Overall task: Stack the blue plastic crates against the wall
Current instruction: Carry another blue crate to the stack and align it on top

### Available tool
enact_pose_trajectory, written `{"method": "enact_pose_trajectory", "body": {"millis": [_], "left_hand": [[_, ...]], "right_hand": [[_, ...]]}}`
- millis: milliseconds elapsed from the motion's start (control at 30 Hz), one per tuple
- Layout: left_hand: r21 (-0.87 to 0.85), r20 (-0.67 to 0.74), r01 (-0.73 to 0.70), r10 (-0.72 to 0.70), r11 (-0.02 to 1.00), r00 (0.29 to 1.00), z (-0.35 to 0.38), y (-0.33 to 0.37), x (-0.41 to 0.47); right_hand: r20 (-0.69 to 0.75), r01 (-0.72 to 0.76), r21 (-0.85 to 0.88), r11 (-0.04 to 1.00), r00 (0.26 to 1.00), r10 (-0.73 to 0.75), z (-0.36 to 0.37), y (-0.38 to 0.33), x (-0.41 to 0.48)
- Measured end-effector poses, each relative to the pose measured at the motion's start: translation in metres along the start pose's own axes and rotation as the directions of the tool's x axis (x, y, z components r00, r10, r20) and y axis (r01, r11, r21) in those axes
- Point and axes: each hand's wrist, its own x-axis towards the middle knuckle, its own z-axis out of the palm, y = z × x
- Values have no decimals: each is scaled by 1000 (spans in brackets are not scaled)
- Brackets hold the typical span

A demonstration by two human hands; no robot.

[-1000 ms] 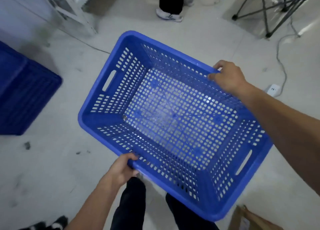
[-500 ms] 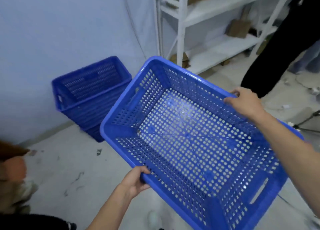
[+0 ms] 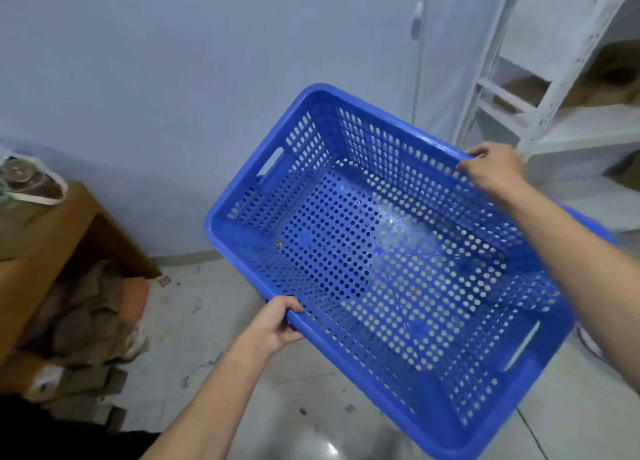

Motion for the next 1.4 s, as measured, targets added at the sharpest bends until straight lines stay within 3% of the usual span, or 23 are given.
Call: {"method": "enact_pose_trajectory", "body": {"millis": [267, 433, 733, 833, 967, 1067, 1400], "left_hand": [[-200, -61, -53, 42, 978, 997, 6, 72, 68], [-329, -149, -79, 31, 941, 988, 27, 105, 98], [-359, -178, -99, 36, 928, 983, 15, 167, 175], [-341, -164, -91, 37, 936, 986, 7, 192, 207], [-465, -96, -86, 46, 881, 994, 15, 219, 239], [-488, -139, -90, 24, 868, 990, 28, 227, 254], [-650, -190, -73, -69, 757, 979, 79, 256, 291]], "right_hand": [[75, 186, -24, 982, 980, -184, 97, -95, 140], [199, 255, -27, 967, 949, -245, 148, -144, 203], [249, 403, -91, 911, 895, -371, 265, -229, 290], [234, 401, -120, 908, 900, -367, 302, -246, 321], [199, 436, -189, 880, 895, -400, 345, -274, 350], [162, 480, -253, 840, 877, -452, 376, -281, 368], [321, 599, -344, 723, 799, -509, 455, -287, 435]]}}
